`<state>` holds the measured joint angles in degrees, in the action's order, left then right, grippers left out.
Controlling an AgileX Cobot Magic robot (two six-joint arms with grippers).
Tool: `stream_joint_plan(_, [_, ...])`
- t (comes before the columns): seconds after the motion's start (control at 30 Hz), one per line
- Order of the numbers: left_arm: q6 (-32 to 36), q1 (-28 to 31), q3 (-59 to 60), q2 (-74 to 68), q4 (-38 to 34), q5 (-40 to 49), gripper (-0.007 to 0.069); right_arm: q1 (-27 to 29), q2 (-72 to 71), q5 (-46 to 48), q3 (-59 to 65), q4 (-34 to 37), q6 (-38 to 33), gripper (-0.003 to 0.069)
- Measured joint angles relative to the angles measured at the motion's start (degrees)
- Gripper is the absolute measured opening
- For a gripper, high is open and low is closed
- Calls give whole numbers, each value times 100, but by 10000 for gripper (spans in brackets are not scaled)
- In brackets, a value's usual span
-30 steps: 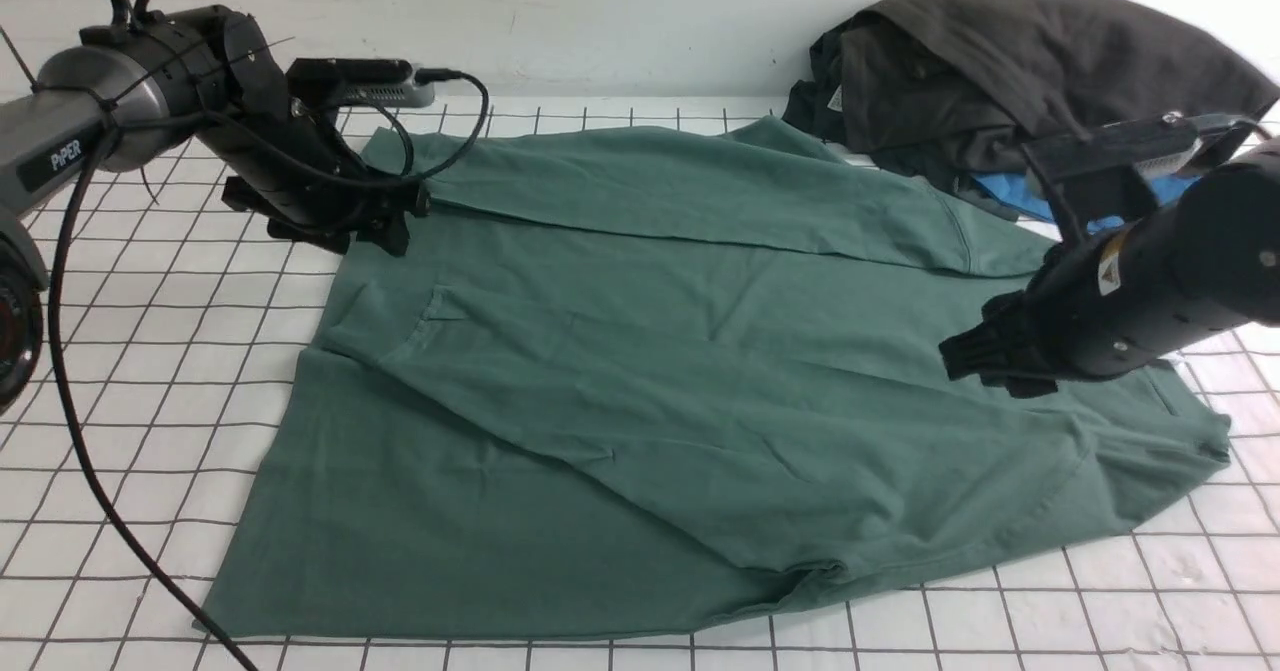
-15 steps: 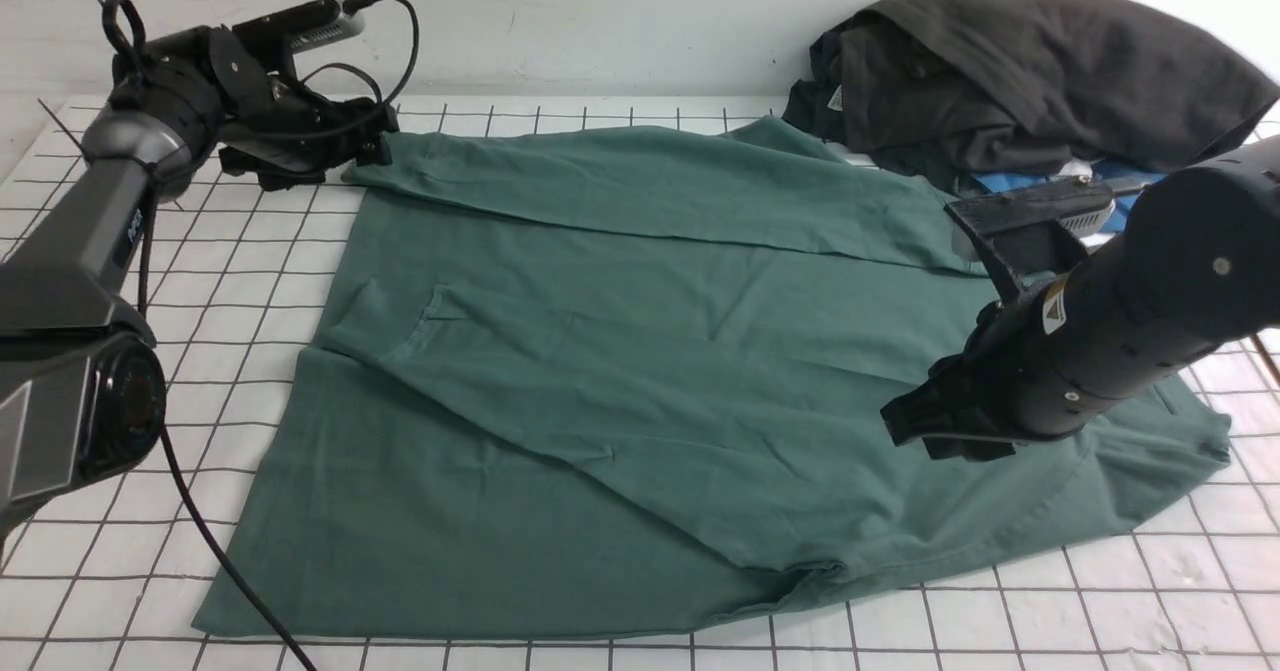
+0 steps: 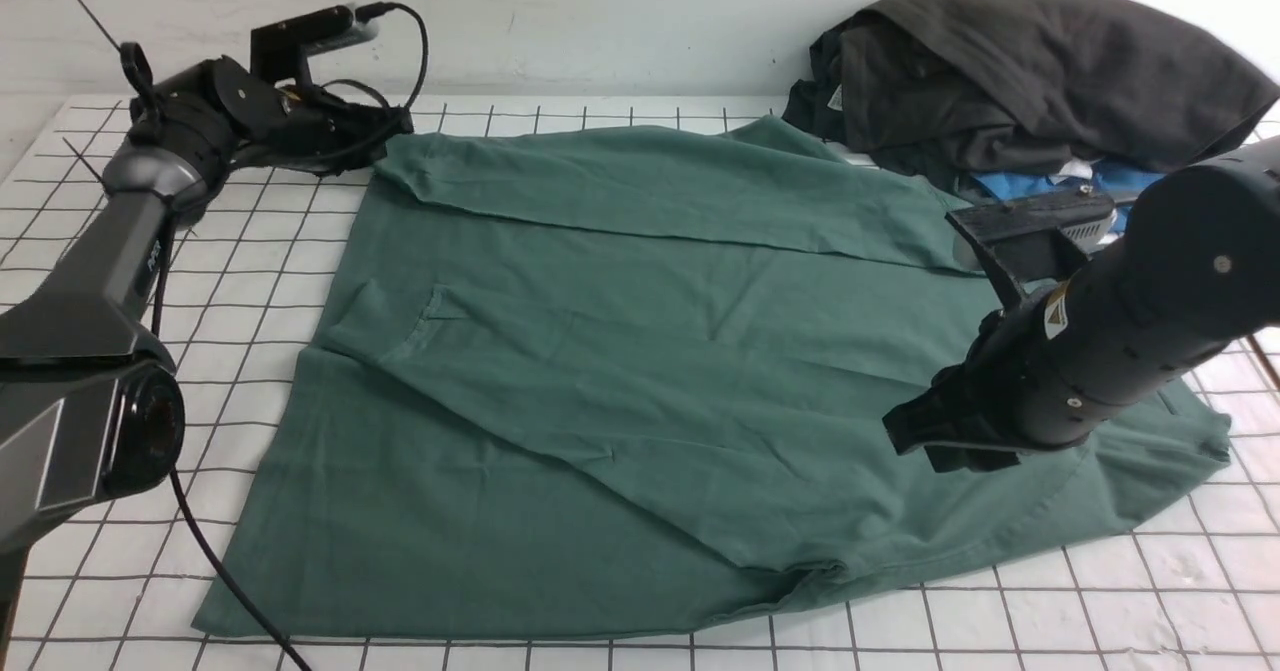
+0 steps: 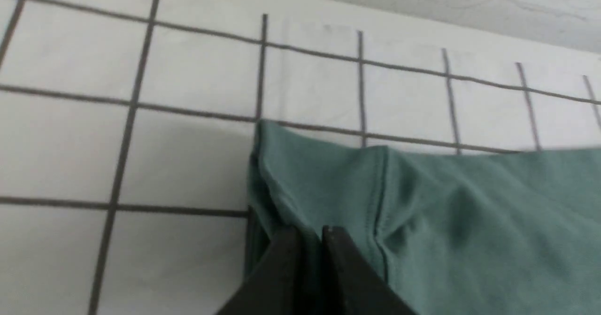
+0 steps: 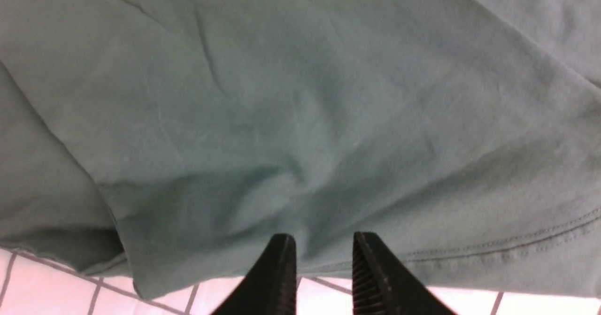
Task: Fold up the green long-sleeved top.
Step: Use the left arm to drag and drop the cuff onto the cuff closest to the left arm
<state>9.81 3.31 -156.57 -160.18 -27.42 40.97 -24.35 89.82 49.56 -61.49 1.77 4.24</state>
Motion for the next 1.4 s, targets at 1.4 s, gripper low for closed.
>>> stream_joint_plan(1.4, [-473, -932, 6504, 5250, 2318, 2308, 38, 0, -813, -111, 6, -905, -133, 168])
